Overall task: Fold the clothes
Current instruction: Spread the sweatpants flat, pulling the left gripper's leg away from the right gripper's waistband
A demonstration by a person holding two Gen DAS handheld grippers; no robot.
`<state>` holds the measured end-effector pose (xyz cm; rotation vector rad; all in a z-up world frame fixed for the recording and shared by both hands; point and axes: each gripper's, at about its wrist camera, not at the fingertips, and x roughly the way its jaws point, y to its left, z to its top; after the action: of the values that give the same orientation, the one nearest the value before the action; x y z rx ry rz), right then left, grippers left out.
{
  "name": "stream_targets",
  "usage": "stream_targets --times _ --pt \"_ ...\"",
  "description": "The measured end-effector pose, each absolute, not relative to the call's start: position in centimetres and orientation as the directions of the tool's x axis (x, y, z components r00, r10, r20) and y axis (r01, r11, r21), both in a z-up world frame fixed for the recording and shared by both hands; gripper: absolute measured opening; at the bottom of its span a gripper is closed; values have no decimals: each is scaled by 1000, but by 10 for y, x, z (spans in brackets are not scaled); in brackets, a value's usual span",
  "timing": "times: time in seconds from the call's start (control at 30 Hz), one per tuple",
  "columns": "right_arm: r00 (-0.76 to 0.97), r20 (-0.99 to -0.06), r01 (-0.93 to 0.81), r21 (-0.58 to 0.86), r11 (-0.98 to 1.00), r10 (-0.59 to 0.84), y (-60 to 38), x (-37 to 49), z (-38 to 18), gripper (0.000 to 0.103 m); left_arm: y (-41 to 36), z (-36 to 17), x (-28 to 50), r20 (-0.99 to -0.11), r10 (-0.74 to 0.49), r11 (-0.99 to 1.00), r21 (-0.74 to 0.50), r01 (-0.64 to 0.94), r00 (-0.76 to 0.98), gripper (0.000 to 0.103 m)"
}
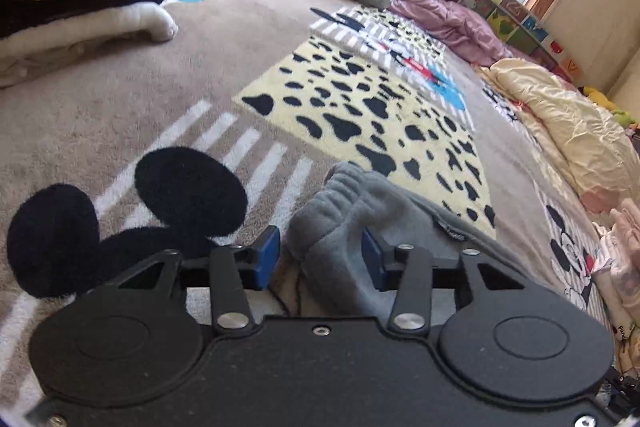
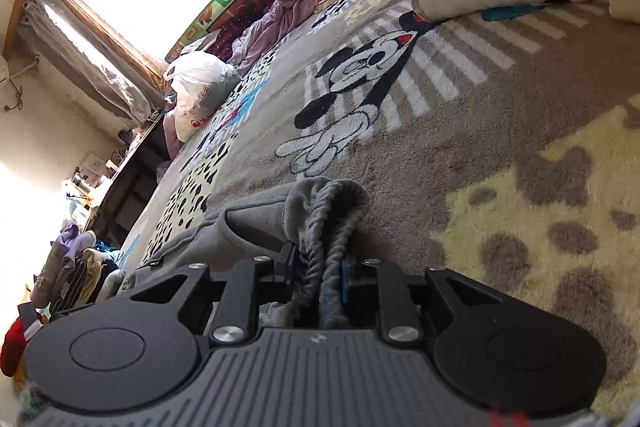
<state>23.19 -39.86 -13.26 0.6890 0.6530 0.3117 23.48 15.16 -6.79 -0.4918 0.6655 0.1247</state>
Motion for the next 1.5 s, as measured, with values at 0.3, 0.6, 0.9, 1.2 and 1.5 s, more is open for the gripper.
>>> stream_targets --times 0.3,0.6,0.9,1.2,1.5 --pt "799 -278 -235 672 703 533 -404 219 -98 31 107 -46 202 -561 -233 897 -439 -48 794 49" --pt "676 -462 -171 659 733 574 -383 266 -134 6 18 -78 215 -658 -274 954 -276 113 701 54" --pt "690 -411 -201 681 704 595 -396 240 -123 32 60 -59 149 -641 -196 955 -296 -3 742 57" --pt "639 -394 -444 513 735 661 -333 144 -76 39 107 -62 81 -622 -99 929 -337 -152 777 56" --pt "700 -509 -423 271 865 501 -303 91 -90 50 109 -72 62 -600 -20 947 -268 -178 799 51"
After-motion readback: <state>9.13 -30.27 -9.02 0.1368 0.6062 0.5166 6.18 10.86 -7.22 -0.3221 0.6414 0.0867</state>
